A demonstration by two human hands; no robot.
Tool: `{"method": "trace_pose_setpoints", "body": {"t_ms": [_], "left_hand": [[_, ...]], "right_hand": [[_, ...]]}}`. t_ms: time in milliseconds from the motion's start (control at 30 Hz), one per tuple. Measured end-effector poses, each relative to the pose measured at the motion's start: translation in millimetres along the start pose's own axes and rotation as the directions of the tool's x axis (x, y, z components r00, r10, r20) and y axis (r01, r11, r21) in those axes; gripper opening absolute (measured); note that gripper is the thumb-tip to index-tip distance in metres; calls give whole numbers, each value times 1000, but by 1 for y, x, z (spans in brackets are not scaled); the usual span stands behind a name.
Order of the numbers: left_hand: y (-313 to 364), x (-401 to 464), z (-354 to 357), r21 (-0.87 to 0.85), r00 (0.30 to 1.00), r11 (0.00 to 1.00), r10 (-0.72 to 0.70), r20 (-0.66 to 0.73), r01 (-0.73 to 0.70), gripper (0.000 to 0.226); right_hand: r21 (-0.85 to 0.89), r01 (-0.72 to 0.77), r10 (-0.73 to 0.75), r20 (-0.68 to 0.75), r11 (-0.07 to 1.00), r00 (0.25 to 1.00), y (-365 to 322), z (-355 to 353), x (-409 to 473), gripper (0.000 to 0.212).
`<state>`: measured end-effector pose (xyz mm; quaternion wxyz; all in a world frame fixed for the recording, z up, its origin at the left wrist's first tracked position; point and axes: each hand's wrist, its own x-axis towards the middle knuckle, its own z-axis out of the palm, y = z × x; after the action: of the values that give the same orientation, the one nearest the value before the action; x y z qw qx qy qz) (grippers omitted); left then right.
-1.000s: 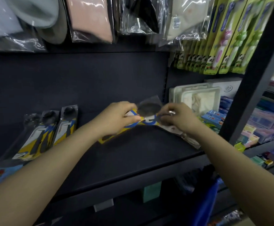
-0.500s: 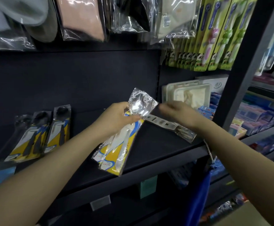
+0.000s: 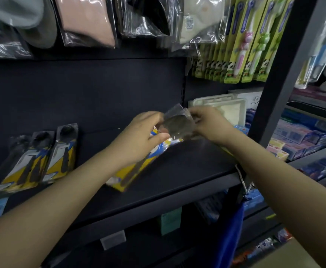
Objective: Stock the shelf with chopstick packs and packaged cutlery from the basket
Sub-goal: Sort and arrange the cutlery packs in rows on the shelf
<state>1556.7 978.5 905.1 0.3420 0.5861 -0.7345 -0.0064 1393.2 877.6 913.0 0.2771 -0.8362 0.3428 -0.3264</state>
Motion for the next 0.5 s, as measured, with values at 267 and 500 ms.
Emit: {"method": "trace_pose_setpoints", "body": {"t_ms": [267,500], "left_hand": [[-6,4,-13,121,990,983,-130,-53,136,34],[-19,1,-1,264,970,944,-227,88,197,43]], "right_hand": [[609,-103,0,167,786,986,-13,27,5,24],[741,-269,28,321,616,947,-11,46,7,33]]}}
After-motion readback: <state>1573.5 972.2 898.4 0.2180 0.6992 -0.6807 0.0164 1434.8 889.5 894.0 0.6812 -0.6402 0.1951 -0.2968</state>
